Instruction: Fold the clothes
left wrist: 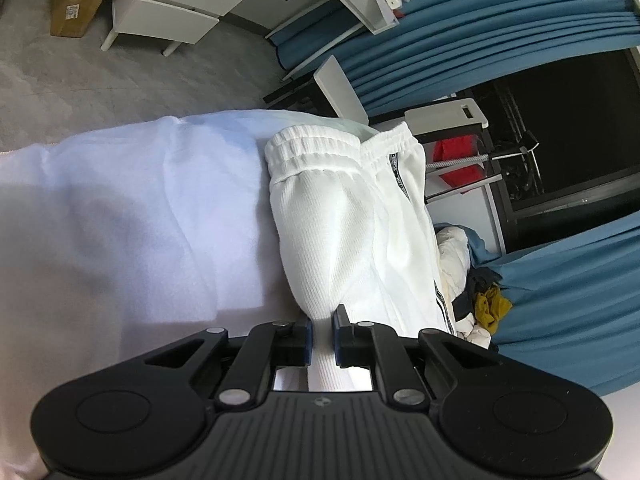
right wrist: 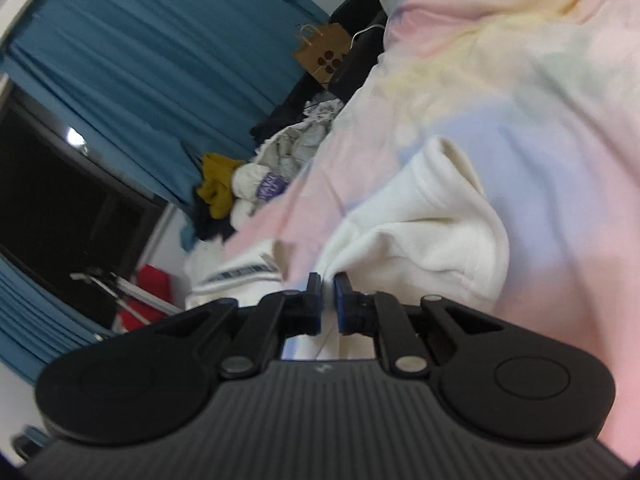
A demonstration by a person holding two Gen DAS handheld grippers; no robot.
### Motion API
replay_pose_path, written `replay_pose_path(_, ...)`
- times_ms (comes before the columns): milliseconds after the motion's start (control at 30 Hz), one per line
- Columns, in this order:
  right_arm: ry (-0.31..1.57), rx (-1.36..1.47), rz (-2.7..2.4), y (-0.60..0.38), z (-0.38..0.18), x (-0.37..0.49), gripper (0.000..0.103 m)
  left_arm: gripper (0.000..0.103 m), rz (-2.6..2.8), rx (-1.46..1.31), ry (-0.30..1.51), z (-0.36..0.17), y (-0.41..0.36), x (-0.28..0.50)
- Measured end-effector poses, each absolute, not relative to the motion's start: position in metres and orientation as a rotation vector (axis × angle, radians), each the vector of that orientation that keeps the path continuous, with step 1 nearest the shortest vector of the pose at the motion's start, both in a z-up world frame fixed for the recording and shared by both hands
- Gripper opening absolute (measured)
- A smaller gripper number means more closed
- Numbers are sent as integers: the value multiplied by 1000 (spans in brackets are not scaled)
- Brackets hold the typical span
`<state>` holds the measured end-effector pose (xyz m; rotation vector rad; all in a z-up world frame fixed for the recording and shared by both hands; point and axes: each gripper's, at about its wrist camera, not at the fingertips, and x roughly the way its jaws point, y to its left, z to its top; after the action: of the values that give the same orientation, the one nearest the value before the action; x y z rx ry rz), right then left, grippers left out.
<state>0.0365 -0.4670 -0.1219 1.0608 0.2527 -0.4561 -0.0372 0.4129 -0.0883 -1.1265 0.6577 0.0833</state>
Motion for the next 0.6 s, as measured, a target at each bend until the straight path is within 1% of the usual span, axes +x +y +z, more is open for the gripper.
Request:
replay_pose_path(100,311,1035,-418,-482,-144,73,10,11,96,-1112,657,-87,410,-36)
replay_pose_path(133,331,1035,-401,-486,-153,79,12,11,100,-1114,656,-87,410,-36)
replay_pose_path(200,353,1052,-365,-494,-172,88,12,11,106,-1115,653,-87,409,-35)
replay_pose_path(300,324,1123,-336,-502,-175,83,14,11,110,-1111,649,-85,408,-33)
replay_pose_path(333,304,1140,-325,-504,-172,78,20,11,108,-1106,647,-85,408,-33)
replay_pose_path(367,282,1151,-315,-504,-167,72,35,11,106,-1106,645,-85,409,-32)
replay_pose_path(400,256,1146,-312,-504,-161,67,45,11,104,-1111,646,-86,410,-32)
replay_pose_path(433,225,1133,-317,-502,-155,58,69,11,102,-1117,647,-87,411,-32)
replay_pose_path(467,195,1120,-323,-500,-148,49,86,11,99,-1121,647,-87,411,-31)
replay_pose_path(500,164,1107,-329,-498,-141,39,89,11,96,-1126,647,-88,412,-30)
replay_pose_path(600,88,1141,-353,-498,-128,5,87,11,85,-1137,647,-90,414,-29)
